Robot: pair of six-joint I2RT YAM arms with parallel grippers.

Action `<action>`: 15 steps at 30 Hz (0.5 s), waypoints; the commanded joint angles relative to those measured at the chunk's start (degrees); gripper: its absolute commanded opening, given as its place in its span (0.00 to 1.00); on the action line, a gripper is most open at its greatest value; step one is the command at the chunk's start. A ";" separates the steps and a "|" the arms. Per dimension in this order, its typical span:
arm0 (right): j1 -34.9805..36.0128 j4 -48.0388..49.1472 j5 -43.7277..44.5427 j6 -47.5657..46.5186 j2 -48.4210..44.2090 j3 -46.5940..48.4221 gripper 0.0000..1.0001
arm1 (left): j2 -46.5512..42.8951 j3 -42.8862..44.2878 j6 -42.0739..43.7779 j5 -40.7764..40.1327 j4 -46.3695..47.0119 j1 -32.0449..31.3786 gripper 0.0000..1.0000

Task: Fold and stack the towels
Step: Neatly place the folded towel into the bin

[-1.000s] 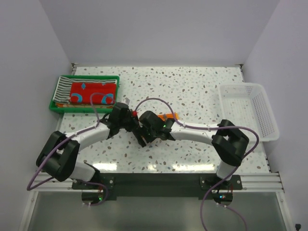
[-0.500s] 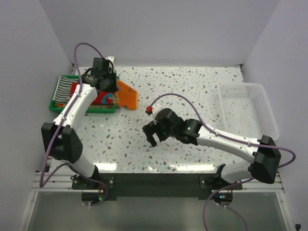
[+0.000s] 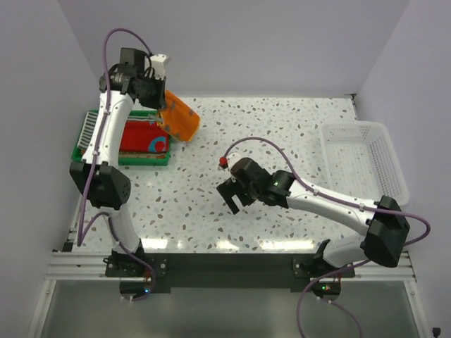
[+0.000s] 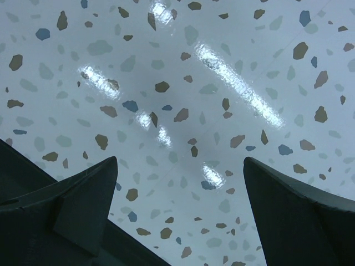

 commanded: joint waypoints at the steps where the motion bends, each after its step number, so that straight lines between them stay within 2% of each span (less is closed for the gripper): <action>1: -0.94 -1.04 1.31 -1.04 0.21 2.72 0.99 | -2.37 2.84 3.34 5.96 -3.61 3.72 0.00; 6: -1.56 -1.13 0.96 -1.48 0.83 3.25 0.99 | -6.84 -0.05 3.78 11.40 -2.29 6.19 0.00; 9: -1.65 -1.04 0.44 -1.57 1.62 3.69 0.99 | -7.91 -1.55 4.04 11.06 -1.68 6.55 0.00; 15: -1.73 -1.21 0.43 -1.57 2.23 4.13 0.99 | -6.07 -3.57 2.47 10.80 -2.03 11.29 0.00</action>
